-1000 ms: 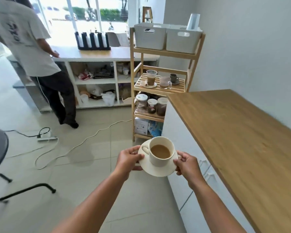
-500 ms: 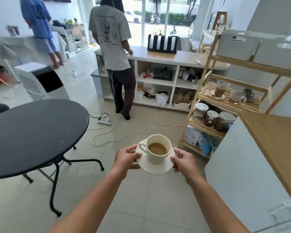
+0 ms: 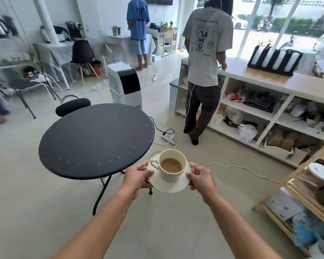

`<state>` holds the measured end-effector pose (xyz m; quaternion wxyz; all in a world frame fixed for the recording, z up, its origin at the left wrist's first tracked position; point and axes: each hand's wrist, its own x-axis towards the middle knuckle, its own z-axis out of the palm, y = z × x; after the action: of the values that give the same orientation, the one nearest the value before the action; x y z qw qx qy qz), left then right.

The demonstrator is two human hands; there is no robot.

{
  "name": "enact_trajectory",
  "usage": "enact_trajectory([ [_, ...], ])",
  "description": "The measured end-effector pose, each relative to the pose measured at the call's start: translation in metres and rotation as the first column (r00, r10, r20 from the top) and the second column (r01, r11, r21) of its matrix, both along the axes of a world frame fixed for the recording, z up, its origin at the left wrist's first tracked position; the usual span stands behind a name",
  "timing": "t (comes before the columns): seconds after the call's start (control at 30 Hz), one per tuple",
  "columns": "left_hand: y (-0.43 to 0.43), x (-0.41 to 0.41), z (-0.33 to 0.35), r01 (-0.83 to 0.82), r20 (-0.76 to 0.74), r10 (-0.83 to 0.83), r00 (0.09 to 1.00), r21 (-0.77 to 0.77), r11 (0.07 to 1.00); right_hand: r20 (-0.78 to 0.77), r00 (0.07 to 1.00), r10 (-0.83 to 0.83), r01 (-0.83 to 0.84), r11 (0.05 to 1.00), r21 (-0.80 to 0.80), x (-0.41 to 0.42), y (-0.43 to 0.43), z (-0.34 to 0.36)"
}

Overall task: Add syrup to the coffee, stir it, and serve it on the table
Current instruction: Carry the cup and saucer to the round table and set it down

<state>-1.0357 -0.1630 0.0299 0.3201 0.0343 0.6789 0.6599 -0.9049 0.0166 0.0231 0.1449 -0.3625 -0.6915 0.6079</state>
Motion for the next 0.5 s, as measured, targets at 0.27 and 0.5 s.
enact_trajectory([
  [0.27,0.017,-0.082,-0.009,-0.239,-0.006,0.239,0.971,-0.038,0.970,0.038,0.954,0.296,-0.297,0.955,0.008,-0.133,0.046,-0.009],
  [0.5,0.013,-0.139,-0.023,-0.427,0.053,0.430,0.902,-0.049,0.903,0.078,0.896,0.437,-0.440,0.898,0.029,-0.222,0.050,-0.020],
])
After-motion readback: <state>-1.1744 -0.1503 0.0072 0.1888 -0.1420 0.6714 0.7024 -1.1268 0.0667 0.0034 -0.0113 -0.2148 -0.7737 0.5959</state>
